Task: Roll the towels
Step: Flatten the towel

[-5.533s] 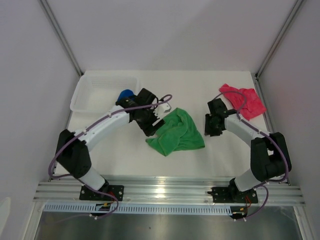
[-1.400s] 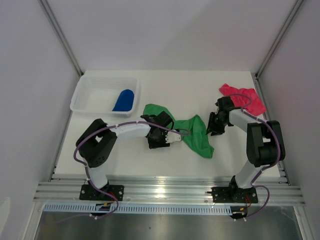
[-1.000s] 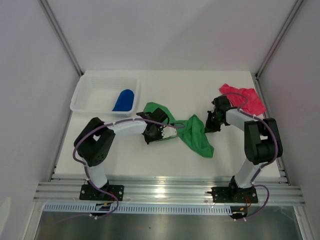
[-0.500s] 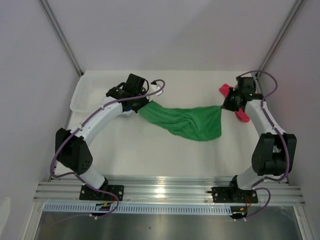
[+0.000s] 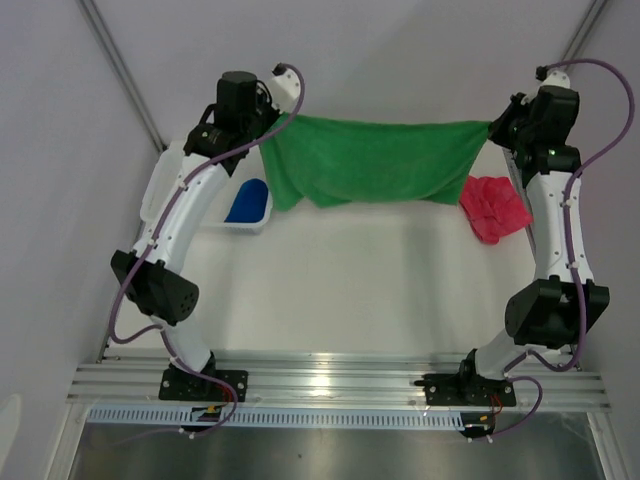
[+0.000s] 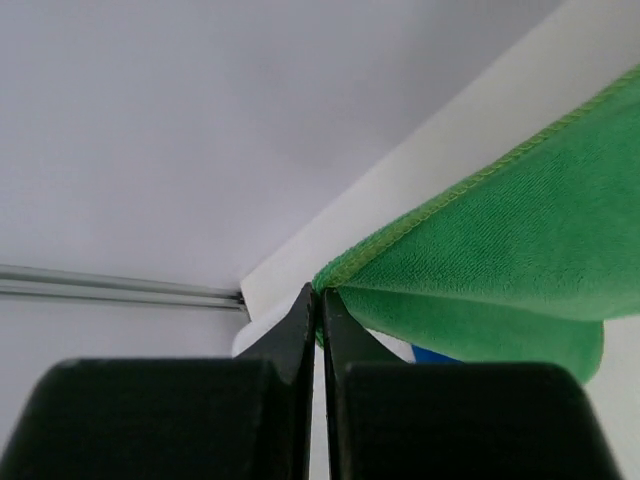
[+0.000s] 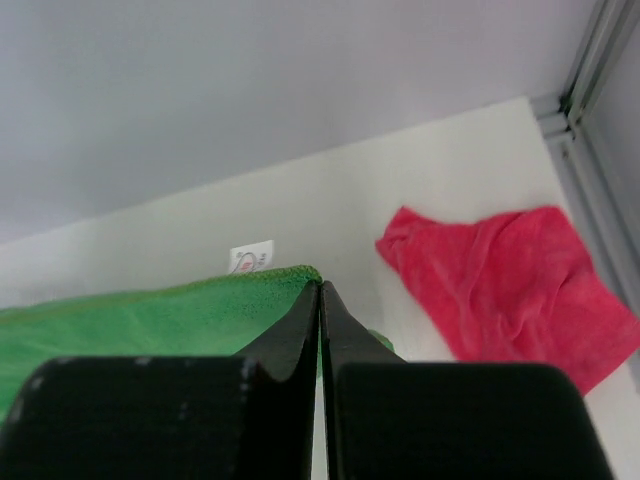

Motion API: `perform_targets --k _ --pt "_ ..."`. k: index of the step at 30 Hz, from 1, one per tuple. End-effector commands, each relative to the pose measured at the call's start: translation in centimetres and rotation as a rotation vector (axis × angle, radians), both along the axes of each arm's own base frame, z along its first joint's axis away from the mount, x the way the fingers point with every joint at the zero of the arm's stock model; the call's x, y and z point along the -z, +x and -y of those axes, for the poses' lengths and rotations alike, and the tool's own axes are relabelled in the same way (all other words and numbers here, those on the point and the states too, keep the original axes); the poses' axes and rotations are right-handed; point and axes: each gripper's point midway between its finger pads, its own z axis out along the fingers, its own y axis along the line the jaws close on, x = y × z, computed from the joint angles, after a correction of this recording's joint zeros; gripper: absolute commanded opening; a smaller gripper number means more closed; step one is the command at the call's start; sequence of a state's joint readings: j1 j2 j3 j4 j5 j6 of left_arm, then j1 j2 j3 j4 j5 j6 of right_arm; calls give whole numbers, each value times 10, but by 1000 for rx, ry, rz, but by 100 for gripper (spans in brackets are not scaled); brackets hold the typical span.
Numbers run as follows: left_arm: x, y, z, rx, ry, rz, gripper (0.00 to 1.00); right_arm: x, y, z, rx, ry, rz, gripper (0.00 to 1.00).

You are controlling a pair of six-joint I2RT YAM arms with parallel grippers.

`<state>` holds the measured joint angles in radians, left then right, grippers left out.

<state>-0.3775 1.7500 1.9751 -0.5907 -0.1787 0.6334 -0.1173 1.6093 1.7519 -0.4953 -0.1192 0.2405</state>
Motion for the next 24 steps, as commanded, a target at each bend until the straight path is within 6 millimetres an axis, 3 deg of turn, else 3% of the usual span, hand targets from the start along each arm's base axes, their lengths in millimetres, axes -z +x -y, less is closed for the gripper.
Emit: perform_targets --k 1,4,5,6,7,8,9,10,11,12,14,15,16,17,18,21,22,24 --pt "-47 18 -16 -49 -3 114 1 -49 6 18 23 -70 143 0" --pt "-48 14 -10 12 -4 107 1 -54 0 18 10 -99 165 0" --pt "-19 13 -7 31 12 47 1 -36 -2 18 8 -97 129 0" --pt "-24 4 -5 55 0 57 1 -38 -10 17 9 -101 148 0" --pt "3 -3 6 120 -4 -7 1 -27 -15 17 16 -97 132 0" --pt "35 -10 7 144 10 -75 1 13 -22 16 19 -78 56 0" --pt "61 -26 12 191 13 -134 1 17 -33 15 27 -70 58 0" --pt "69 -33 19 245 23 -139 1 34 -41 12 34 -36 23 0" --pt "84 -41 19 258 33 -164 1 82 -55 10 41 -10 -76 0" --pt "137 -59 17 269 59 -281 1 91 -69 9 58 1 -91 0" --pt "155 -80 18 300 50 -337 1 126 -91 8 96 38 -163 0" --pt "198 -105 15 316 62 -445 1 158 -113 8 123 48 -230 0" --pt "201 -115 16 331 57 -454 1 174 -124 7 136 64 -266 0" --pt "225 -133 14 351 61 -512 1 188 -134 6 153 83 -296 0" --pt "246 -150 13 366 75 -563 1 217 -152 2 181 128 -369 0" --pt "273 -182 12 399 73 -649 1 244 -178 -7 237 220 -439 0" --pt "294 -200 7 398 77 -709 1 260 -191 -10 255 241 -482 0" --pt "305 -215 8 416 75 -751 1 269 -205 -10 315 284 -516 0"
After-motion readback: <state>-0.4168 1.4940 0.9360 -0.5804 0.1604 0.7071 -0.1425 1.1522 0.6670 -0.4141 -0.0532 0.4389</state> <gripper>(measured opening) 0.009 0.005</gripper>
